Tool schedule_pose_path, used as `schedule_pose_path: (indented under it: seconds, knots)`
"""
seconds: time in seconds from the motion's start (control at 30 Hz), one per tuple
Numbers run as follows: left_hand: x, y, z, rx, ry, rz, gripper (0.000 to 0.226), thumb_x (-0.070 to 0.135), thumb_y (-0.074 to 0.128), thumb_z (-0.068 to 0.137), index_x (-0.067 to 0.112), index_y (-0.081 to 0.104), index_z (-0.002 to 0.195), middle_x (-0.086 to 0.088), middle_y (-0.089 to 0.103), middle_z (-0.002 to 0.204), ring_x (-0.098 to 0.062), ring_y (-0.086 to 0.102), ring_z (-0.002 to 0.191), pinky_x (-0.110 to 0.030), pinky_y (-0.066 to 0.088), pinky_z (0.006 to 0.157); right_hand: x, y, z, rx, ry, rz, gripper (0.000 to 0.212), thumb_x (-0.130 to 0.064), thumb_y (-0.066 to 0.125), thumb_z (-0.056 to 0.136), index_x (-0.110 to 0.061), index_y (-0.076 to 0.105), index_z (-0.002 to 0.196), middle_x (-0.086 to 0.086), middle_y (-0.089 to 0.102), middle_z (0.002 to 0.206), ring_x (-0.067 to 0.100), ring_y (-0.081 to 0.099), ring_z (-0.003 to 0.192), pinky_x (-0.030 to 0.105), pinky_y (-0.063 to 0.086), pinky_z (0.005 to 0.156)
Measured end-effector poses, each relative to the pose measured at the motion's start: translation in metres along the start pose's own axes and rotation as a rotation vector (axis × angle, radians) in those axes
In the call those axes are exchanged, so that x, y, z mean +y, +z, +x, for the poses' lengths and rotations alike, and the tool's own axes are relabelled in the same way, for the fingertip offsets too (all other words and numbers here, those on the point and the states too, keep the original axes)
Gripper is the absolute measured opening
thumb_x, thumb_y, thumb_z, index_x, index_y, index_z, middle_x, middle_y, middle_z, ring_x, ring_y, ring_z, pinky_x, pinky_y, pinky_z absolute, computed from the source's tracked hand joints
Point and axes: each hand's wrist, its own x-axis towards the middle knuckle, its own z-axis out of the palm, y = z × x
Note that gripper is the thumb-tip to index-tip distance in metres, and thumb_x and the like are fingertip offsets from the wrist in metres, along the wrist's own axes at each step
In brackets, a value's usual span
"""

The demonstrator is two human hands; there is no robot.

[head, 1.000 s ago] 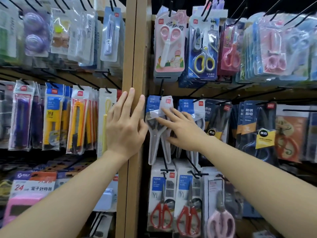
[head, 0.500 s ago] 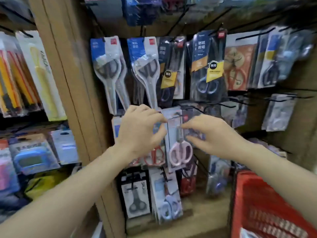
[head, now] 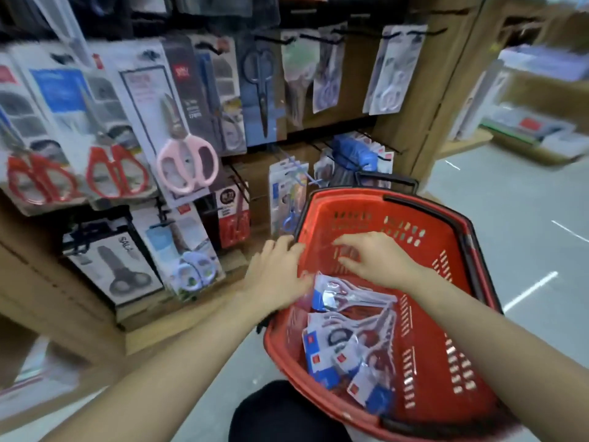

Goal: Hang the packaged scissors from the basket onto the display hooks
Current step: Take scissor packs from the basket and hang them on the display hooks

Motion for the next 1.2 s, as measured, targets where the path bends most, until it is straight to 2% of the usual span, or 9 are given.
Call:
schedule_pose_path:
  seconds: [0.13, 0.3, 0.37, 0.53, 0.7, 0.8, 0.9, 1.03, 1.2]
  knots:
    - [0.007, 0.032, 0.002, -0.025, -0.052, -0.009, 0.072, 0.042, 0.058, 0.096, 0.023, 0.025, 0.158, -0.003, 0.013, 0.164, -0.036, 0.045, 0.136, -0.05, 0.052, 0.096, 0.048, 0.04, -0.011, -0.221, 0.15, -0.077, 0.039, -0.029, 0.066, 0.095, -0.028, 0.063, 0.134, 0.0, 0.075, 0.112, 0.03, 0.068, 0.108, 0.036, 0.05, 0.084]
    - [0.008, 0.039, 0.001, -0.009, -0.045, 0.014, 0.072, 0.033, 0.057, 0.099, 0.018, 0.021, 0.159, -0.006, 0.008, 0.165, -0.039, 0.061, 0.114, -0.045, 0.053, 0.082, 0.074, 0.099, -0.003, -0.461, 0.242, -0.118, 0.045, -0.038, 0.067, 0.094, -0.015, 0.061, 0.132, 0.014, 0.069, 0.122, 0.035, 0.065, 0.115, 0.038, 0.053, 0.09]
    - [0.007, 0.04, 0.0, 0.0, -0.033, 0.022, 0.071, 0.028, 0.056, 0.099, 0.018, 0.02, 0.16, -0.007, 0.008, 0.164, -0.039, 0.063, 0.108, -0.043, 0.051, 0.077, 0.079, 0.13, 0.003, -0.571, 0.274, -0.069, 0.059, -0.043, 0.072, 0.089, -0.02, 0.056, 0.141, 0.011, 0.064, 0.136, 0.033, 0.063, 0.119, 0.038, 0.053, 0.095]
    - [0.007, 0.041, 0.001, -0.01, -0.03, 0.032, 0.072, 0.025, 0.058, 0.099, 0.016, 0.02, 0.16, -0.008, 0.009, 0.164, -0.036, 0.062, 0.085, -0.036, 0.044, 0.067, 0.097, 0.191, -0.009, -0.849, 0.363, 0.099, 0.119, -0.024, 0.096, 0.067, -0.039, 0.023, 0.161, 0.004, 0.037, 0.163, 0.035, 0.05, 0.138, 0.051, 0.051, 0.105]
    - [0.007, 0.04, 0.002, -0.018, -0.047, 0.013, 0.071, 0.028, 0.059, 0.099, 0.016, 0.023, 0.159, -0.006, 0.009, 0.164, -0.036, 0.065, 0.086, -0.043, 0.056, 0.074, 0.115, 0.228, -0.017, -0.844, 0.311, 0.048, 0.142, -0.047, 0.098, 0.058, -0.048, -0.001, 0.16, 0.005, 0.017, 0.171, 0.039, 0.017, 0.155, 0.063, 0.025, 0.121]
    - [0.008, 0.039, 0.001, -0.036, -0.056, 0.014, 0.073, 0.029, 0.06, 0.099, 0.016, 0.022, 0.16, -0.003, 0.007, 0.165, -0.035, 0.065, 0.086, -0.046, 0.058, 0.077, 0.112, 0.246, -0.02, -0.79, 0.239, 0.053, 0.141, -0.057, 0.091, 0.065, -0.039, -0.01, 0.162, 0.006, 0.009, 0.173, 0.039, 0.008, 0.157, 0.062, 0.015, 0.125]
    - [0.007, 0.039, 0.002, -0.031, -0.061, -0.001, 0.072, 0.029, 0.06, 0.099, 0.017, 0.023, 0.16, -0.002, 0.008, 0.164, -0.032, 0.062, 0.081, -0.046, 0.058, 0.077, 0.101, 0.253, -0.019, -0.734, 0.258, 0.012, 0.137, -0.059, 0.091, 0.064, -0.029, 0.003, 0.165, 0.009, 0.018, 0.17, 0.038, 0.017, 0.155, 0.06, 0.017, 0.123]
    - [0.006, 0.039, 0.002, -0.026, -0.053, -0.008, 0.072, 0.029, 0.06, 0.099, 0.017, 0.024, 0.16, -0.001, 0.008, 0.163, -0.025, 0.053, 0.075, -0.043, 0.057, 0.075, 0.092, 0.253, -0.014, -0.774, 0.269, 0.075, 0.097, -0.043, 0.096, 0.064, -0.014, 0.052, 0.145, 0.003, 0.06, 0.139, 0.024, 0.057, 0.126, 0.028, 0.046, 0.095]
    - [0.006, 0.04, 0.002, -0.018, -0.045, -0.004, 0.073, 0.028, 0.061, 0.099, 0.015, 0.024, 0.16, -0.002, 0.008, 0.163, -0.029, 0.061, 0.08, -0.041, 0.057, 0.075, 0.091, 0.244, -0.019, -0.788, 0.265, 0.138, 0.104, -0.037, 0.097, 0.065, -0.017, 0.043, 0.152, 0.004, 0.056, 0.144, 0.026, 0.056, 0.128, 0.032, 0.049, 0.098]
